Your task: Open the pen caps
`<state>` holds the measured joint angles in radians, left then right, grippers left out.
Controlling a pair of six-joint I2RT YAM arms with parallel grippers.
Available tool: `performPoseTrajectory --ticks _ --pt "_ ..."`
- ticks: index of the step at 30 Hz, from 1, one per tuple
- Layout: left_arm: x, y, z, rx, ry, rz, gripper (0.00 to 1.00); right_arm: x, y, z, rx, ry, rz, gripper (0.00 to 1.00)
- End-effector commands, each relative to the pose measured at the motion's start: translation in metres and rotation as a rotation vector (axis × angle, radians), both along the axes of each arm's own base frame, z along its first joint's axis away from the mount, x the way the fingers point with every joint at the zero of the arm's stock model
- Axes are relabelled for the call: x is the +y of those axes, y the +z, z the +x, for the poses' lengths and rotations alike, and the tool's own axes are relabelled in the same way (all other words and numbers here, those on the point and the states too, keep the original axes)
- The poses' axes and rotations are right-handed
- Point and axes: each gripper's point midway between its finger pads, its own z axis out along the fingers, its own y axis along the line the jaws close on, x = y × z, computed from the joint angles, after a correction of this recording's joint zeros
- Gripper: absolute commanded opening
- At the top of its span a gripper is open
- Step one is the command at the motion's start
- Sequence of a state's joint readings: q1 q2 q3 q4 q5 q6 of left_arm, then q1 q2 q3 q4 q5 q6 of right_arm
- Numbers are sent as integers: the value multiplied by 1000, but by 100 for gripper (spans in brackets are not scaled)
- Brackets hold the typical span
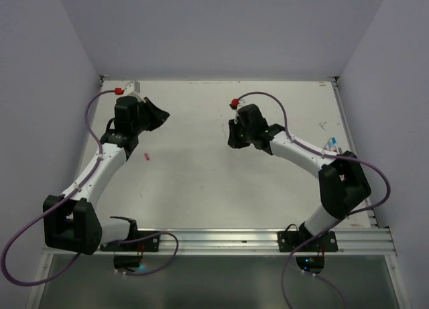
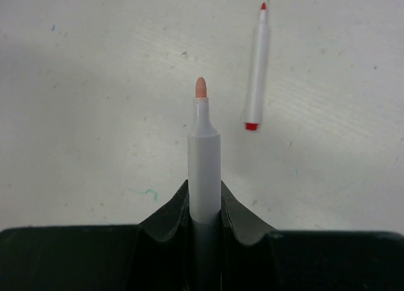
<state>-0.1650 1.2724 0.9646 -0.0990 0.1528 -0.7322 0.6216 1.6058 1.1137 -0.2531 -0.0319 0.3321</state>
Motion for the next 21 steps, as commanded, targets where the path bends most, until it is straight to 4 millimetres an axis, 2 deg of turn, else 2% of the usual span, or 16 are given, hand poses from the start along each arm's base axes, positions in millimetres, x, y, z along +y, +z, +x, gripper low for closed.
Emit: performPoseTrajectory --ticks 1,2,3,4,5,8,12,20,21 --pt "10 -53 -24 131 -30 120 0 -9 -13 22 5 48 -129 0" --pt "10 -65 -29 159 -36 127 0 -11 -20 28 1 58 -153 0" --pt "9 -69 -32 168 -43 125 0 -11 -24 35 -3 58 -160 0" --pt "7 -72 -34 171 -57 115 0 -13 -36 45 14 49 -170 0" --pt "5 -74 -35 171 -67 110 0 -10 -42 46 28 63 -169 0" --pt "0 -68 -35 153 -99 103 0 -18 -59 64 23 40 -193 0" --pt "0 -60 -35 129 -112 110 0 -29 -69 81 7 11 -191 0" --pt "-4 -62 -35 128 -131 101 0 -33 -83 90 20 31 -199 0" --pt "-5 -65 -34 138 -134 99 0 -34 -90 91 33 29 -208 0"
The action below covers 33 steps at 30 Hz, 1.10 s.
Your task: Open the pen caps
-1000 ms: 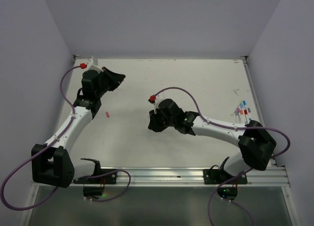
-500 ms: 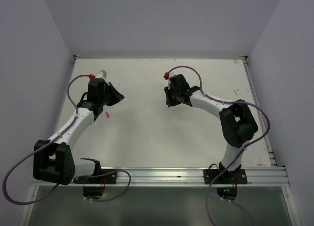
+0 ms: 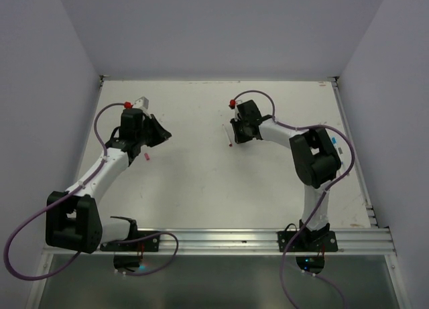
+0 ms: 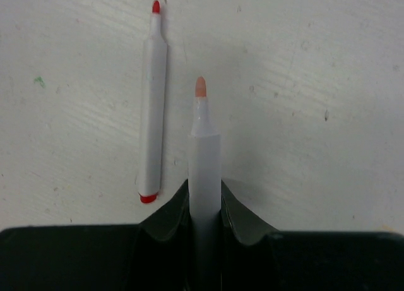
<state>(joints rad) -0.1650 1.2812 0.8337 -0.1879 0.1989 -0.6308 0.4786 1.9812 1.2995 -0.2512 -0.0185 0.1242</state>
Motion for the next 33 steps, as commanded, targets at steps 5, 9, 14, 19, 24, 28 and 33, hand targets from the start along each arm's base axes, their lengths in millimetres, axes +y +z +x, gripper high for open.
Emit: performPoseTrajectory --ticks 5,9,14,19,24,28,33 --pt "-8 4 5 -35 -44 -12 0 16 -3 29 -12 16 17 6" --pt "-8 2 3 -26 -48 -15 0 15 -5 32 -22 -16 21 18" --pt "-7 -1 0 -22 -46 -10 0 12 -7 30 -17 -27 14 31" --pt "-3 -8 -1 -7 -30 10 0 10 -9 26 -13 -41 15 38" --pt "20 -38 -6 133 76 109 0 11 -6 26 -14 -47 29 39" --pt "43 -57 -7 221 162 216 0 14 11 29 -46 -65 65 40" --pt "60 -80 -15 315 239 290 0 6 48 29 -99 -102 64 50"
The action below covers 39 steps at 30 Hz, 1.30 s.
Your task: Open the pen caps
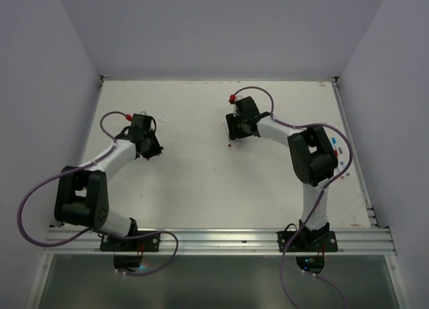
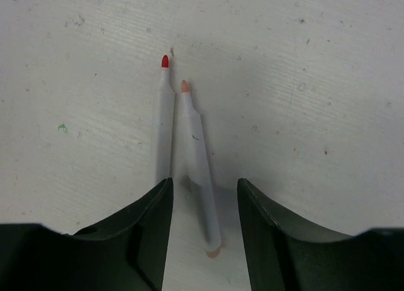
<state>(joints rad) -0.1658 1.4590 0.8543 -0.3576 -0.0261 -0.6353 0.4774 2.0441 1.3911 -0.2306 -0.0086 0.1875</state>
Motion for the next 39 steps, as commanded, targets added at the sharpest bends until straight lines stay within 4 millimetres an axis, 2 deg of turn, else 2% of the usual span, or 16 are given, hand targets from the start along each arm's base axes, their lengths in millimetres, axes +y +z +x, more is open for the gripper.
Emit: performPoseTrajectory --ticks 1,2,3,4,5,6,7,8,10,15,19,22,25,28,33,39 --pt "19 0 4 24 77 96 0 -8 59 3 -93 -54 27 51" --pt "21 -5 4 39 81 104 0 -15 63 -1 -89 -68 7 52" --pt "23 -5 6 41 85 119 0 -17 69 -3 -92 -78 2 58" --pt "24 -7 7 50 89 128 0 -21 87 -5 -117 -99 11 59" --pt "25 -13 9 68 90 139 0 -30 99 -11 -132 -124 1 68" --pt "27 -14 11 67 97 144 0 -38 100 -17 -130 -141 -20 89" --pt "27 -16 12 71 104 142 0 -42 104 -21 -135 -147 -27 99" --pt "27 -20 13 82 104 143 0 -49 121 -26 -164 -161 -23 99" --pt "26 -23 15 85 106 142 0 -59 131 -34 -184 -182 -30 99" --pt "30 -30 18 106 126 159 11 -82 175 -56 -279 -269 10 99" --pt "32 -33 16 118 140 167 23 -91 190 -69 -298 -263 1 99" --pt "33 -35 14 124 149 170 38 -103 195 -75 -310 -277 -44 99" --pt "34 -35 14 126 154 176 43 -114 199 -82 -336 -305 -60 99" --pt "34 -32 14 119 150 176 48 -111 193 -87 -326 -274 -48 99" --pt "30 -15 17 82 135 148 49 -123 187 -89 -320 -329 -88 99" --pt "10 57 29 -81 85 74 56 -164 166 -89 -265 -440 -146 99"
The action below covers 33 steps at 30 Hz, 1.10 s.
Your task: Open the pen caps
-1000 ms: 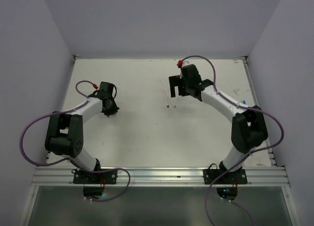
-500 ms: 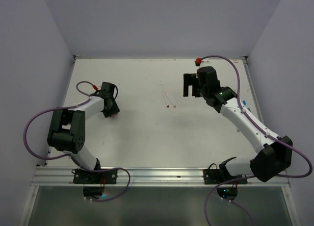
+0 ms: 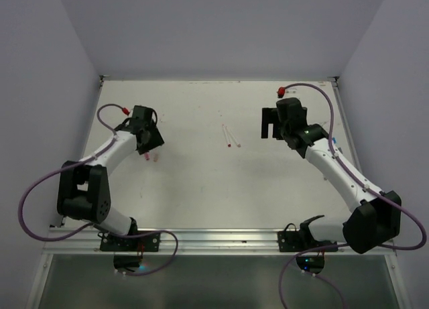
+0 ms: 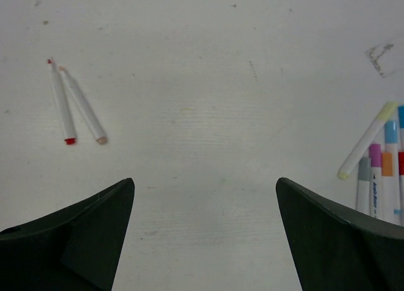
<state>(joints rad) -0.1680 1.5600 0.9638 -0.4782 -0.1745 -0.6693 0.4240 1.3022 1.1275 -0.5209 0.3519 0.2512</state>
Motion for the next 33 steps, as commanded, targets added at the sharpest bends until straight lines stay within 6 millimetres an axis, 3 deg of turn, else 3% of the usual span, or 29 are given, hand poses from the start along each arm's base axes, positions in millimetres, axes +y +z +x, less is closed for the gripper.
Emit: performPoseTrajectory --ticks 1,4,6,9,14,15,19,25,26,29,33 --pt "-17 77 24 -197 -37 -55 58 -43 -14 -3 39 -118 6 99" --pt "-38 107 21 -277 -94 -105 61 -80 -39 -5 106 -209 -2 98" --pt "-68 121 18 -328 -179 -142 61 -105 -53 -8 134 -268 -23 97" --pt "-114 124 12 -382 -319 -242 62 -139 -81 -19 186 -321 -55 93" --pt "-176 110 -13 -407 -523 -386 65 -173 -113 -23 250 -400 -13 85" --pt "-180 108 -16 -403 -538 -388 65 -174 -122 -24 281 -396 -9 82" --pt "-191 106 -37 -383 -568 -455 65 -175 -122 -20 299 -363 -31 80" --pt "-184 124 -50 -434 -597 -444 65 -172 -114 6 295 -377 59 73" --pt "-186 125 -52 -432 -606 -448 65 -169 -123 9 319 -402 93 73" --pt "-192 121 -58 -412 -631 -457 65 -176 -127 17 344 -504 101 70" --pt "-194 117 -62 -407 -646 -454 65 -193 -117 32 313 -579 55 70"
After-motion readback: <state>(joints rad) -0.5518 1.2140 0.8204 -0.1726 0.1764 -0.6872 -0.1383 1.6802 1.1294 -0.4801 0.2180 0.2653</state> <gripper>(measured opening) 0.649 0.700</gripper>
